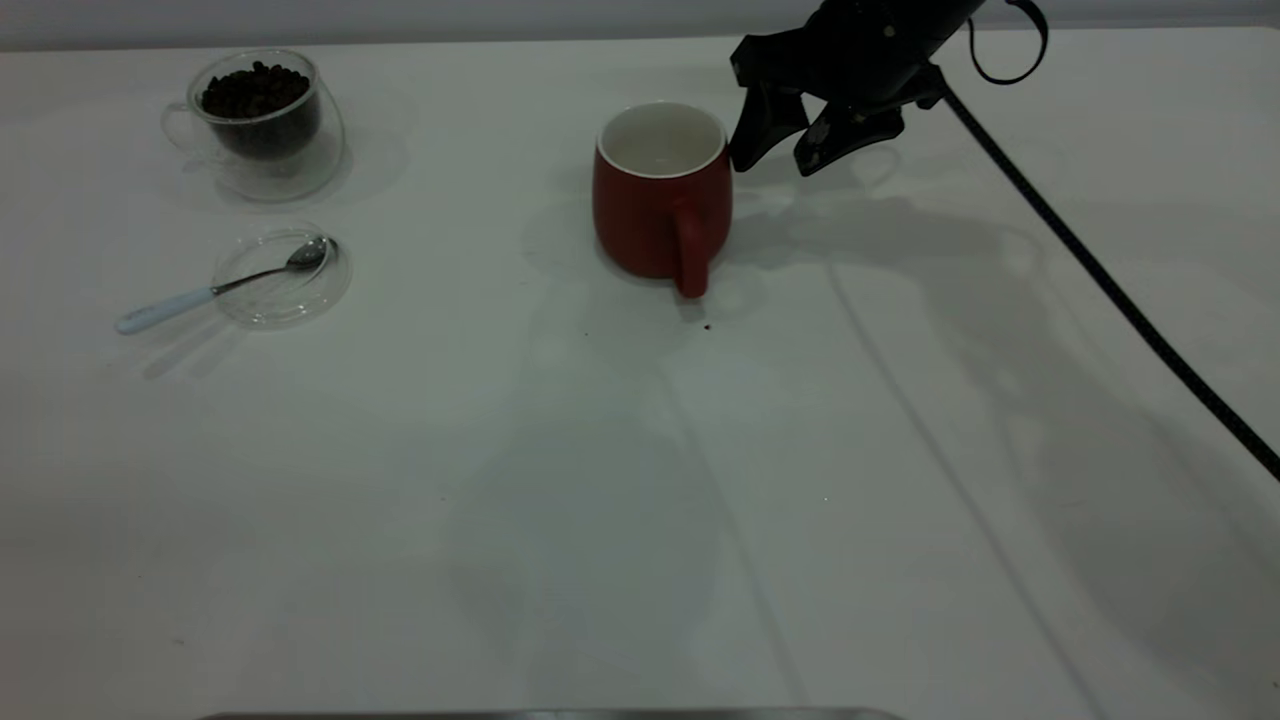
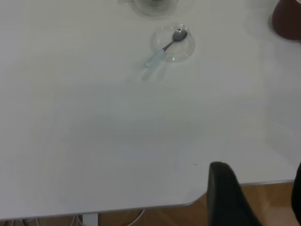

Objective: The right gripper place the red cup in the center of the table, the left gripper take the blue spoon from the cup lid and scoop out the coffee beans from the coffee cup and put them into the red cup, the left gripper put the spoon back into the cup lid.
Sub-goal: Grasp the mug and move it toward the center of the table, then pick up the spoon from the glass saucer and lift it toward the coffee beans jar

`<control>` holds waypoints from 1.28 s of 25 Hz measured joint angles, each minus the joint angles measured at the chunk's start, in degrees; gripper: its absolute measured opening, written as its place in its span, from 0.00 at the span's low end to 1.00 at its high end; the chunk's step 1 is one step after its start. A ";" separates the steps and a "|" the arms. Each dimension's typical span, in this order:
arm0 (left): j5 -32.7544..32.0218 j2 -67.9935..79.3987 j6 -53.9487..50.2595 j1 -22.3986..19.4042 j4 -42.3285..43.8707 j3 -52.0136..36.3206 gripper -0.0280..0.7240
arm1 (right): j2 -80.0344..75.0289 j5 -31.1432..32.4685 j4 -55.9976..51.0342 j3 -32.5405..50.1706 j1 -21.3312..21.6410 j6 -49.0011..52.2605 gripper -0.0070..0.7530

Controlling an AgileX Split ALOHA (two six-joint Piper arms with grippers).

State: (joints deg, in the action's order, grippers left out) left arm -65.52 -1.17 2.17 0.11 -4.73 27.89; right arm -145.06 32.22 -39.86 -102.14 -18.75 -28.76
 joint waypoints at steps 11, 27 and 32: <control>0.00 0.00 0.00 0.00 0.00 0.00 0.57 | 0.30 6.38 0.10 0.00 -1.86 -4.45 0.76; 0.00 0.00 0.00 0.00 0.00 0.00 0.57 | 37.64 36.77 18.03 4.02 1.04 7.68 0.76; 0.00 0.00 0.00 0.00 0.00 0.00 0.57 | 57.69 37.58 18.97 19.54 1.04 7.78 0.76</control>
State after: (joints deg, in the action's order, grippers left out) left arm -65.52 -1.17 2.17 0.11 -4.73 27.89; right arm -87.37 69.80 -20.89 -82.60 -17.71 -20.98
